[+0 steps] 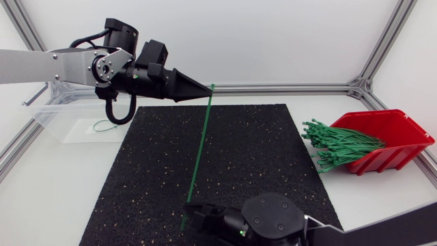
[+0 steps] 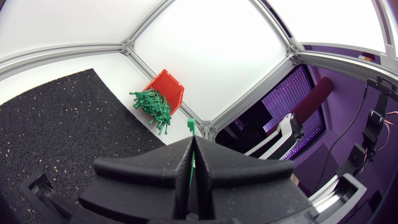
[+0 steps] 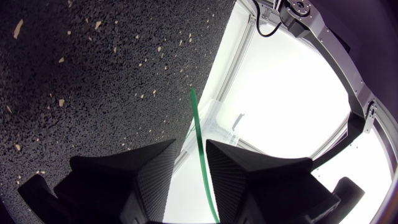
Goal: Take a green cable tie from the red box, thread the tail through the head to close it, then place it in the transparent bin on the left.
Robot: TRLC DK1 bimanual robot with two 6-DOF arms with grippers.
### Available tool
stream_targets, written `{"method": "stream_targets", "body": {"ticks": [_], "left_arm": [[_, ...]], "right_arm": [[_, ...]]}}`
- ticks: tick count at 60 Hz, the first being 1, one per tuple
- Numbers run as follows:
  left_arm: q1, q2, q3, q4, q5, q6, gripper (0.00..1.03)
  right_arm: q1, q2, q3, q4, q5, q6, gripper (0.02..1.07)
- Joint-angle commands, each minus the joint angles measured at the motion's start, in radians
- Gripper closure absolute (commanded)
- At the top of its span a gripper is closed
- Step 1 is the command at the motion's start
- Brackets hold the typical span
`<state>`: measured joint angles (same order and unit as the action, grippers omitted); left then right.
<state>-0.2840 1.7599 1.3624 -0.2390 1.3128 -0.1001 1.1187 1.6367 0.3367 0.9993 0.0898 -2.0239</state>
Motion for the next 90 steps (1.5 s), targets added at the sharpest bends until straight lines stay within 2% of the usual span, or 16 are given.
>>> {"method": "stream_targets", "body": {"ticks": [1, 4, 10, 22, 33, 61, 71, 74, 83, 90], "left_arm": [[-0.009, -0.005, -0.008, -0.008, 0.02, 0.02, 1.0], [-0.012, -0.005, -0.008, -0.01, 0.02, 0.02, 1.0], [-0.014, -0.005, -0.006, -0.011, 0.02, 0.02, 1.0], [-0.009, -0.005, -0.005, -0.011, 0.02, 0.02, 1.0], [-0.009, -0.005, -0.005, -0.011, 0.02, 0.02, 1.0], [-0.017, -0.005, 0.0, -0.016, 0.02, 0.02, 1.0], [-0.006, -0.017, -0.019, -0.016, 0.019, 0.043, 1.0], [-0.001, -0.036, -0.029, -0.016, 0.017, 0.054, 1.0], [0.009, -0.097, -0.071, -0.014, -0.009, 0.091, 1.0], [0.022, -0.129, -0.095, -0.011, -0.015, 0.105, 1.0]], "right_arm": [[-0.013, -0.005, 0.013, 0.01, 0.002, -0.012, 0.67], [-0.017, -0.005, 0.018, 0.01, -0.001, -0.012, 0.67], [-0.022, -0.006, 0.019, 0.01, -0.009, -0.013, 0.77], [-0.017, -0.021, 0.012, 0.01, -0.01, -0.013, 0.8], [-0.013, -0.023, 0.01, 0.01, -0.012, -0.013, 0.94], [-0.002, -0.043, -0.01, 0.009, -0.022, -0.007, 1.01], [0.012, -0.06, 0.018, 0.002, -0.022, 0.108, 1.01], [0.013, -0.08, 0.055, -0.039, -0.002, 0.203, 1.01], [-0.002, -0.159, 0.179, -0.3, 0.031, 0.475, 1.01], [-0.002, -0.218, 0.228, -0.438, 0.044, 0.653, 1.01]]}}
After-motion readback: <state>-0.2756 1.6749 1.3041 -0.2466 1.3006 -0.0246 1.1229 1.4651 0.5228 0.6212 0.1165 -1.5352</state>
